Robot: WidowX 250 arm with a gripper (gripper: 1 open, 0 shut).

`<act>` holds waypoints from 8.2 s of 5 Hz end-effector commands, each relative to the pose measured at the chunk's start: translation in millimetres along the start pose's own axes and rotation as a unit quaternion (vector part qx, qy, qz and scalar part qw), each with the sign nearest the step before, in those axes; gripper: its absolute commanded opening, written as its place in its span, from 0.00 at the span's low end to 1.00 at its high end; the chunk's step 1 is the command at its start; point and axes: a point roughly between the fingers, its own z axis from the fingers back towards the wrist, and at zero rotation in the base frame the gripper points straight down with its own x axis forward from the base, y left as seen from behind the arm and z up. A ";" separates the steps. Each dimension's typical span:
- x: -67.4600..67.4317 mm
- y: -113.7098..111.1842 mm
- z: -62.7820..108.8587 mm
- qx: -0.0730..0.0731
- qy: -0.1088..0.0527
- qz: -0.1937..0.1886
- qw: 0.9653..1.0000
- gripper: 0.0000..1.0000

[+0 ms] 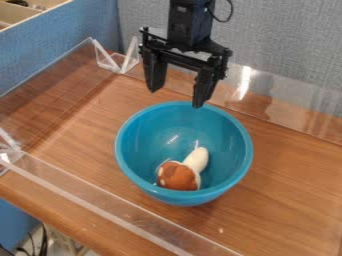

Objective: Remove the mushroom from inside the blue bowl and put it on the table

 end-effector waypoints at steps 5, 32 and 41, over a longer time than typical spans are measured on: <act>-3.5 -10.9 -111.0 0.003 0.046 -0.124 0.991 1.00; -2.6 -17.3 -94.1 -0.010 0.041 -0.240 0.970 0.00; 4.3 59.9 14.3 -0.016 -0.031 -0.131 0.991 0.00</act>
